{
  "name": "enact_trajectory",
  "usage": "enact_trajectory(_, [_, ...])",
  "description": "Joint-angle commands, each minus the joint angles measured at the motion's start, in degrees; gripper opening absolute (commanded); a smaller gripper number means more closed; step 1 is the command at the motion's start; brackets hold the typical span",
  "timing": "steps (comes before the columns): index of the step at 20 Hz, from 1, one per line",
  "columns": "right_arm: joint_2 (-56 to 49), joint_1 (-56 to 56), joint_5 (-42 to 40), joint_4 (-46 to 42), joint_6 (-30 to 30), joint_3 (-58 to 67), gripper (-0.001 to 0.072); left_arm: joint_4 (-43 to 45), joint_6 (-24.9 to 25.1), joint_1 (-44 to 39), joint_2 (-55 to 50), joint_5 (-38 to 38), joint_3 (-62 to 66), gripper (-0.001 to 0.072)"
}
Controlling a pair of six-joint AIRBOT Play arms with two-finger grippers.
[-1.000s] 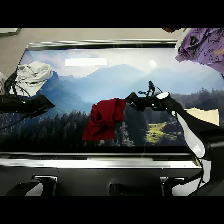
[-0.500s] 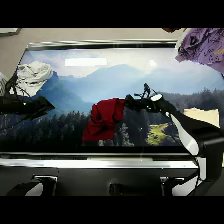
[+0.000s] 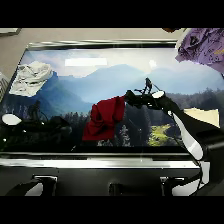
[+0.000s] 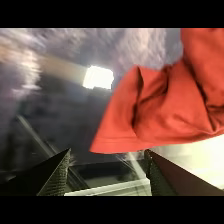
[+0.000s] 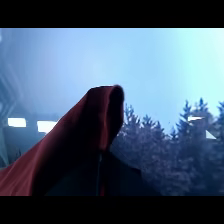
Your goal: Fold the clothes and pants, and hang the long-sleeved shirts on hangers.
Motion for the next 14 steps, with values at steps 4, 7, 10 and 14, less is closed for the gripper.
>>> enact_trajectory(4, [0.3, 0.0, 3.0, -0.8, 1.7, 0.1, 0.0029, -5.9, 6.0, -6.0, -5.3, 5.3, -5.1, 0.0527])
enact_trajectory(7, [0.7, 0.0, 4.0, -0.8, 2.4, 0.1, 0.0029, -9.7, 9.3, -8.5, -8.9, 6.3, -5.1, 0.0526])
enact_trajectory(10, [2.4, 0.0, 3.8, -1.6, 2.7, 0.1, 0.0029, -12.5, 11.0, -10.8, -12.4, 7.7, -5.1, 0.0524])
enact_trajectory(14, [5.5, 0.0, 3.3, -6.1, 5.9, 0.1, 0.0029, -13.8, 11.1, -13.0, -16.2, 8.4, -5.1, 0.0295])
